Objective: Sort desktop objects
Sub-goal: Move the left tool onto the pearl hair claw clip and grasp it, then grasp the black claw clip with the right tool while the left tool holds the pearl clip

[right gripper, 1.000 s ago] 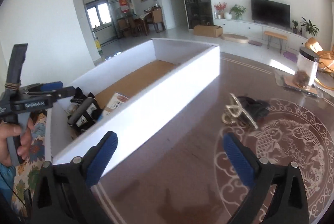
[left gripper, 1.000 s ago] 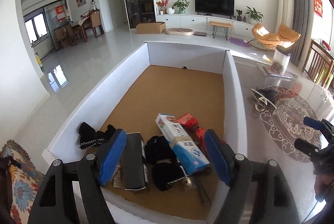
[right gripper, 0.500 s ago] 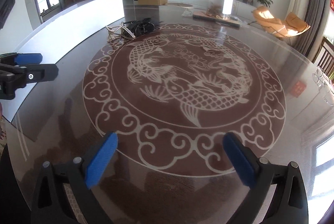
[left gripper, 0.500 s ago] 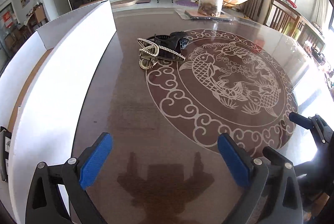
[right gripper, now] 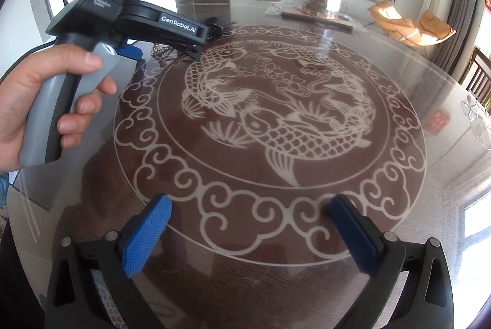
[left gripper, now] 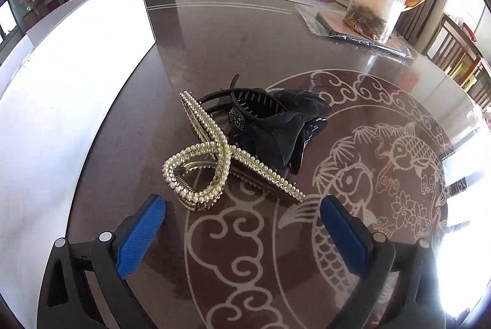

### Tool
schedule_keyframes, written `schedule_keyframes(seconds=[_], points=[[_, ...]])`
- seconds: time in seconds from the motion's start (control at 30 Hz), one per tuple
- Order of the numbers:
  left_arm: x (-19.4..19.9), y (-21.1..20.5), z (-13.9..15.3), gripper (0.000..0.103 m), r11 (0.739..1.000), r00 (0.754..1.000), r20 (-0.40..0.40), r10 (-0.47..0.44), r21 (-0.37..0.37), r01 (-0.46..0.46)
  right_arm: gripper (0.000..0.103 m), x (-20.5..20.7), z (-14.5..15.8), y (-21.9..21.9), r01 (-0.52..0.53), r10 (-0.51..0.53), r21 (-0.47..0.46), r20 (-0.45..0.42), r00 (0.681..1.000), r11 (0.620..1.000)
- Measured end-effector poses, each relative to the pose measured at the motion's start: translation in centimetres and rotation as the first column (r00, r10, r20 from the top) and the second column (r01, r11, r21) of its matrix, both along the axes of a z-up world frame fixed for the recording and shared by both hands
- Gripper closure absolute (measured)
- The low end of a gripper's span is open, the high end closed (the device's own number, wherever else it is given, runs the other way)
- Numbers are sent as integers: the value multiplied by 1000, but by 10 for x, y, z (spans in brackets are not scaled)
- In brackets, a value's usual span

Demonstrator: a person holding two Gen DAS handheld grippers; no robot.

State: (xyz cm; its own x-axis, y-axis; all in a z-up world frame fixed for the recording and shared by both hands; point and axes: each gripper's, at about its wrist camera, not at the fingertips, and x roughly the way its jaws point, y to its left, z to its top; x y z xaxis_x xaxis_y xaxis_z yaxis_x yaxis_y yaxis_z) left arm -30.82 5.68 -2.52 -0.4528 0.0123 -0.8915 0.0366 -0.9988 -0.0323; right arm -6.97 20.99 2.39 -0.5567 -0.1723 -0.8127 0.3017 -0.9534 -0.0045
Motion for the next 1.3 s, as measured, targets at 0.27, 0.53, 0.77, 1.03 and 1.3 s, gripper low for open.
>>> schedule_keyframes(seconds=[0.27, 0.53, 0.77, 1.03, 1.3], points=[[-13, -17, 3, 8, 999, 997, -66, 43, -15, -45, 0, 0, 0, 0, 0, 0, 1, 0, 1000, 1000], [46, -33, 10, 29, 998, 984, -171, -50, -48, 43, 0, -1, 0, 0, 0, 0, 0, 0, 1000, 1000], [134, -50, 11, 29, 979, 964, -184, -190, 36, 199, 0, -1, 0, 0, 0, 0, 0, 0, 1000, 1000], [162, -50, 7, 14, 964, 952, -152, -265, -27, 264, 0, -1, 0, 0, 0, 0, 1, 0, 1000, 1000], [181, -70, 10, 10, 979, 967, -167, -193, 30, 200, 0, -1, 0, 0, 1, -1, 2, -1, 1000, 1000]])
